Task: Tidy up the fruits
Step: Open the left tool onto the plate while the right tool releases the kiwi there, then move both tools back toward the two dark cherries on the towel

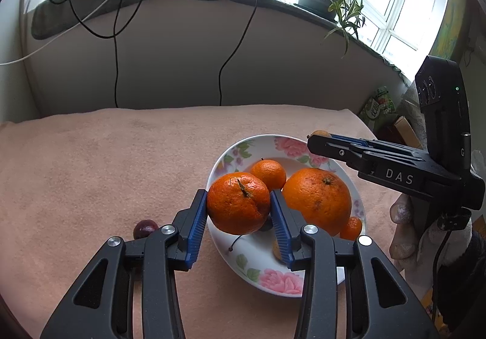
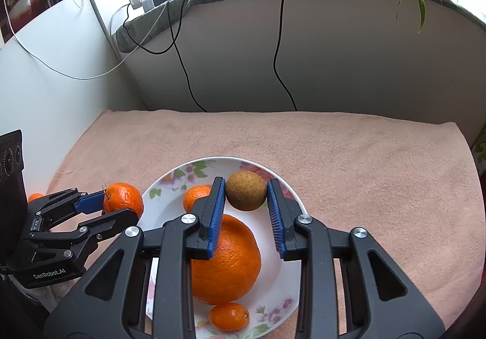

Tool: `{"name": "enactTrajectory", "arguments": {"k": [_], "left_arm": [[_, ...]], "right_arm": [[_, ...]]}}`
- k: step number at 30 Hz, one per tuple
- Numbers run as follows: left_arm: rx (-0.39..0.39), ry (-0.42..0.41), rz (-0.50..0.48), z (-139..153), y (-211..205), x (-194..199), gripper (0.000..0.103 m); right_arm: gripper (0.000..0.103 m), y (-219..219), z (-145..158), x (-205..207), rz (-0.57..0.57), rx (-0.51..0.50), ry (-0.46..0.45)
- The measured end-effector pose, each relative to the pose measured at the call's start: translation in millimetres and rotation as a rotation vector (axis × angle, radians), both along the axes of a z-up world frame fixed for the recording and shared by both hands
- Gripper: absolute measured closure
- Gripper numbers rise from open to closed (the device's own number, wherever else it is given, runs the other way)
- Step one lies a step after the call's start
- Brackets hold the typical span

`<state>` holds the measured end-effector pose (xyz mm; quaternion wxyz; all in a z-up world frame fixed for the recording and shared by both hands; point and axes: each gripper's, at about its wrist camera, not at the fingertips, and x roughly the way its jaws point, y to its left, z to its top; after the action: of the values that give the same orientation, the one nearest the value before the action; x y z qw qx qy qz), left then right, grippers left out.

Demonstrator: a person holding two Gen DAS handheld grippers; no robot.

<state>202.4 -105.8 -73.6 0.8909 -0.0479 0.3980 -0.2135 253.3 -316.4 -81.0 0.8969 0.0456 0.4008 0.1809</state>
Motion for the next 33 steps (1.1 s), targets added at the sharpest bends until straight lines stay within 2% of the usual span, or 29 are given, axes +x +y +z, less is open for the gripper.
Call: {"name": "enactTrajectory", "arguments": {"k": [1, 2, 4, 6, 8, 9, 11, 14, 20, 33], "left_arm": [[-0.001, -0.002, -0.001, 0.6, -0.6, -0.3, 0.059], [-0.004, -0.006, -0.003, 1.7, -0.8, -0.9, 0.054], [-0.008, -0.014, -0.005, 4.5, -1.3, -1.9, 0.054], [-0.007, -0.023, -0.007, 7.1, -2.6, -2.2, 0.052], [-0.008, -0.032, -0.007, 9.3, -2.9, -2.9, 0.04], [-0.01, -0.037, -0.007, 10.4, -2.9, -3.5, 0.038], [-0.009, -0.045, -0.006, 12.3, -2.7, -5.5, 0.032], [-0.011, -0.056, 0.0, 15.0, -1.5, -8.6, 0.026], [0.03, -0.083, 0.013, 19.7, -0.6, -14.4, 0.025], [0.047, -0.124, 0.034, 30.1, 10.0, -32.4, 0.025]], "right_arm": [[0.068, 0.2, 0.8, -0.3, -0.001, -0.001, -0.003], [0.057, 0.4, 1.8, -0.4, -0.002, -0.003, -0.008], [0.046, 0.1, 4.3, -1.6, 0.0, -0.001, -0.02], [0.046, 0.4, 6.6, -3.1, 0.003, -0.001, -0.026], [0.044, 1.2, 9.0, -4.3, 0.002, -0.006, -0.032], [0.042, 1.6, 9.9, -5.1, 0.0, -0.009, -0.034], [0.029, 1.9, 12.4, -8.0, -0.002, -0.008, -0.045], [0.015, 2.2, 16.7, -10.8, -0.01, -0.002, -0.062], [0.015, 8.1, 24.9, -18.3, -0.008, -0.019, -0.085], [0.015, 18.3, 44.5, -46.2, -0.006, 0.004, -0.126]]}}
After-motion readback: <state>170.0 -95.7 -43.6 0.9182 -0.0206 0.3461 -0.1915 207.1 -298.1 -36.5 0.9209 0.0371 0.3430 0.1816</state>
